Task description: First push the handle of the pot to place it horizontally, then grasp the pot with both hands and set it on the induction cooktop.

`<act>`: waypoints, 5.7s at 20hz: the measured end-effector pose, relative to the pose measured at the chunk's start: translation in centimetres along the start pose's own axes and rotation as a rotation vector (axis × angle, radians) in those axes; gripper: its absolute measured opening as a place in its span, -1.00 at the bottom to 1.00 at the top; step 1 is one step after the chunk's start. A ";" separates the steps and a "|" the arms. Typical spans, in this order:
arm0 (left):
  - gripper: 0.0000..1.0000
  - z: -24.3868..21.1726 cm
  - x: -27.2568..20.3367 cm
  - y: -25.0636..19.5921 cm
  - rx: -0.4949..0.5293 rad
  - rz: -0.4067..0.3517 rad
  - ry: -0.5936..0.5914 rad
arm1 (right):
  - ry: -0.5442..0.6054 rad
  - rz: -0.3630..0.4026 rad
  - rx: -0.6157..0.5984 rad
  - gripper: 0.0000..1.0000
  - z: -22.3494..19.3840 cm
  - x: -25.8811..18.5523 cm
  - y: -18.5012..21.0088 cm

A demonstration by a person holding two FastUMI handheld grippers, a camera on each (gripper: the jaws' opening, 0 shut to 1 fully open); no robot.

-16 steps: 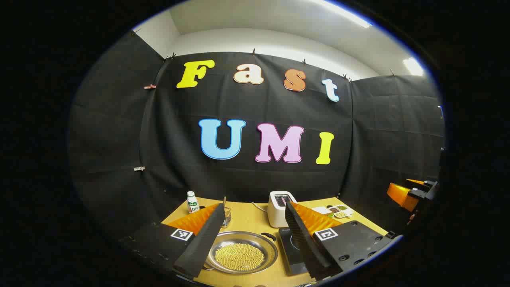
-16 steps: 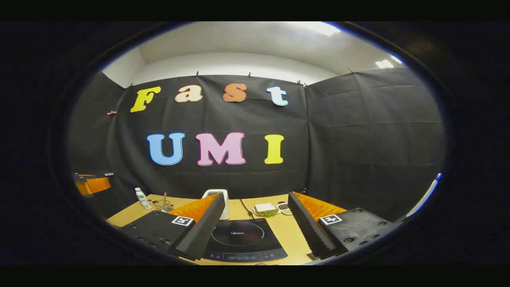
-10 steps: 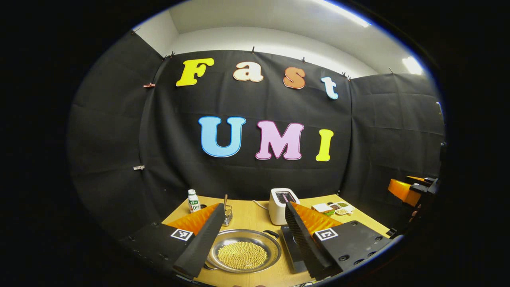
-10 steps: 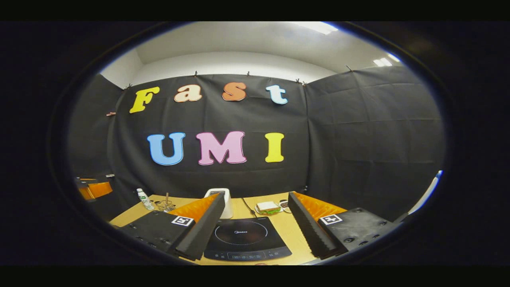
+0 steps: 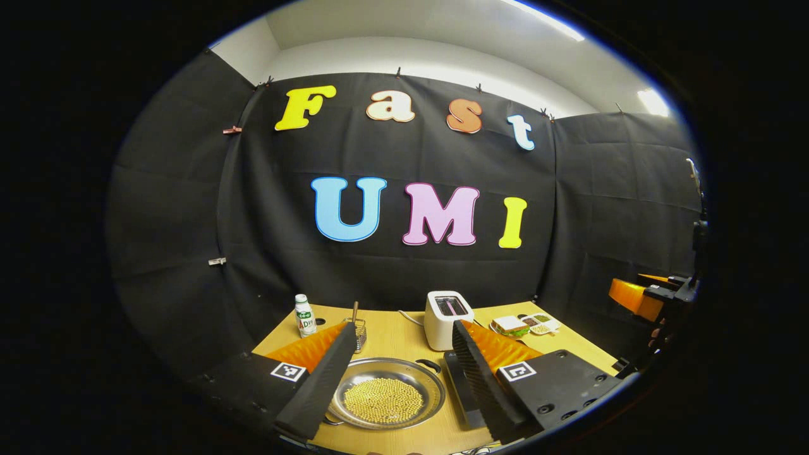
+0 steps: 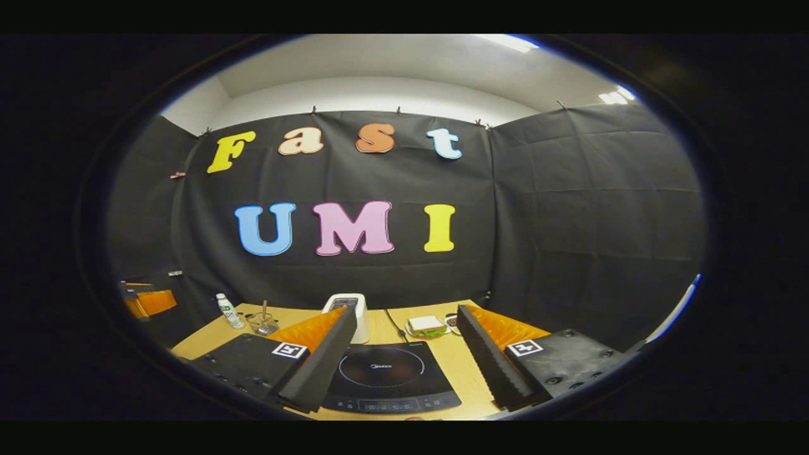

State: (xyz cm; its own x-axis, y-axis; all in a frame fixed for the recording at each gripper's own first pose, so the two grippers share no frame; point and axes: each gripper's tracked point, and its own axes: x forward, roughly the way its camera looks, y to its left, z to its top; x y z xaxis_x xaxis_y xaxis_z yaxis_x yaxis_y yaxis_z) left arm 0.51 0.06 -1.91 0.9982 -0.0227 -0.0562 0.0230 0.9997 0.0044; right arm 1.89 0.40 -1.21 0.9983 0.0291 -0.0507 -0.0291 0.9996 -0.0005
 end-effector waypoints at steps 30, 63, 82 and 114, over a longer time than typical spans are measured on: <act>-0.41 -12.6 4.6 3.9 -0.265 0.236 0.426 | 0.150 0.188 0.029 1.00 -6.9 10.7 -4.8; -0.89 -33.1 1.4 10.0 -0.209 -0.295 0.955 | 0.192 -0.098 -0.096 0.96 -9.9 2.2 4.6; -0.90 -34.0 5.9 17.8 -0.154 -0.159 0.987 | 0.204 -0.138 -0.090 0.96 -10.6 2.0 4.7; -0.89 -33.3 13.4 24.4 -0.145 -0.036 0.946 | 0.262 -0.157 -0.112 0.96 -11.8 0.3 2.8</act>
State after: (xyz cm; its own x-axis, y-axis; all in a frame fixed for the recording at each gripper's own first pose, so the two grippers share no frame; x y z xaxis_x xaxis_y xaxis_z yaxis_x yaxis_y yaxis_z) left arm 12.60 24.38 -35.81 0.5370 -0.1026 -0.8373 -0.0181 0.9909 -0.1330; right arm 1.46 3.20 -13.02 0.9444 -0.1416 -0.2966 0.1044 0.9849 -0.1377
